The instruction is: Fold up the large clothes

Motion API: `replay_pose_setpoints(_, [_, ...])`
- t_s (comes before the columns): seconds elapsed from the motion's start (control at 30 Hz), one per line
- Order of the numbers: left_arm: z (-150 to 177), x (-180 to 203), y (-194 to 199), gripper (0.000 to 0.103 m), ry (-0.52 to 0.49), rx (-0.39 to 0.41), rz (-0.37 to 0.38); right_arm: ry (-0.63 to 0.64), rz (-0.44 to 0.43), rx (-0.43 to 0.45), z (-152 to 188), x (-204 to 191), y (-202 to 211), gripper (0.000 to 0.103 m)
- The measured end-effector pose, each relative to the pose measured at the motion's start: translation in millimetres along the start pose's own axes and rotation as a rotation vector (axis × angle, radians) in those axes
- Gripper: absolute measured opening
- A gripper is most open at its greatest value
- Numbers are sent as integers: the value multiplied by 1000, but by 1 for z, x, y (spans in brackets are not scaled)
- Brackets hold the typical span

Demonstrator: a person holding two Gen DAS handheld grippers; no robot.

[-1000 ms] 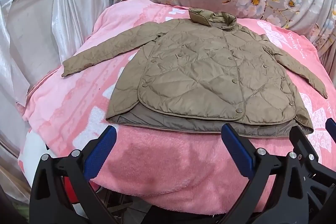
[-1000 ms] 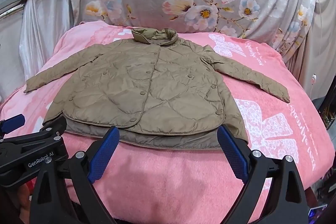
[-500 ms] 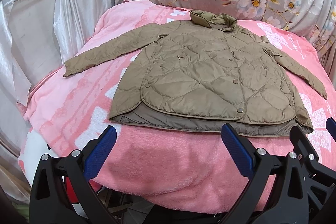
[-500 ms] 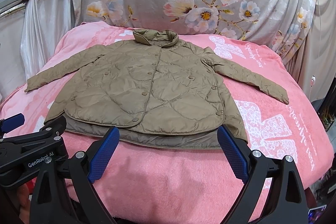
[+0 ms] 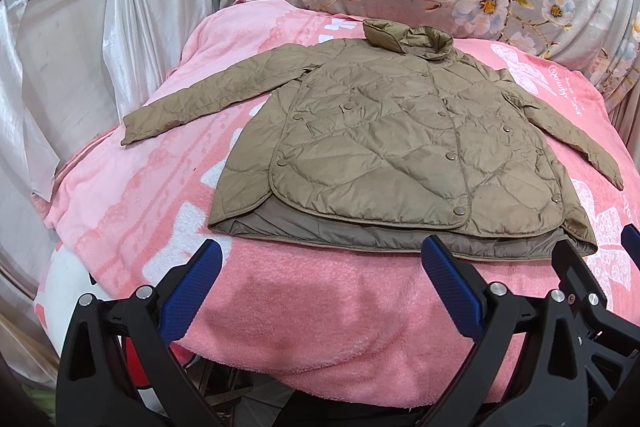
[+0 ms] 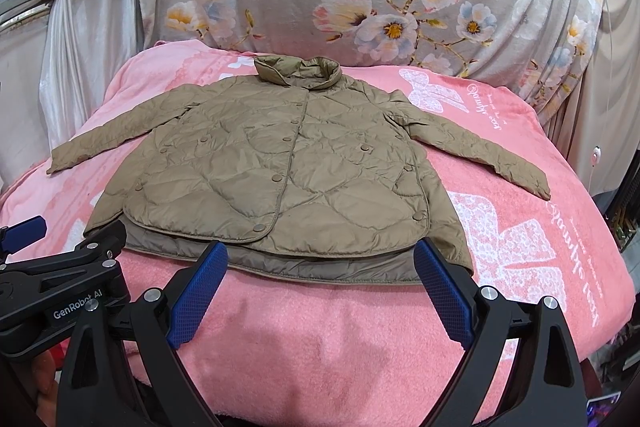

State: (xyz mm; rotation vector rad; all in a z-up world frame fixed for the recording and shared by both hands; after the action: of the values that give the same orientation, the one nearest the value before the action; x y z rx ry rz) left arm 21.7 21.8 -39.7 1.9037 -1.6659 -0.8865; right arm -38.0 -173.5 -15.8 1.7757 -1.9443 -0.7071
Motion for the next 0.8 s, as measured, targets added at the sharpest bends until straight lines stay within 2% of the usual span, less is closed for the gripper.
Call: replay_pose_setpoints(0.8, [0, -1, -1, 97, 1, 0, -1, 4, 2, 0, 0, 2, -3, 92])
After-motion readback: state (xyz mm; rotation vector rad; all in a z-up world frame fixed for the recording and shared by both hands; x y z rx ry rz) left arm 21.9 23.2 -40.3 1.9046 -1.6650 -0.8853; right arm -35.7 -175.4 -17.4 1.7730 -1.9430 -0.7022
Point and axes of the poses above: each gripper's, at about its wrist camera, not at the fingertips, and y roughly against the way its jaws point, x to its right, z to its underside, the point moved 6 cm from there along -y, roughly the way its jaws point, and after that the axes turned 10 degrees about -z, right-handed, at the moved point
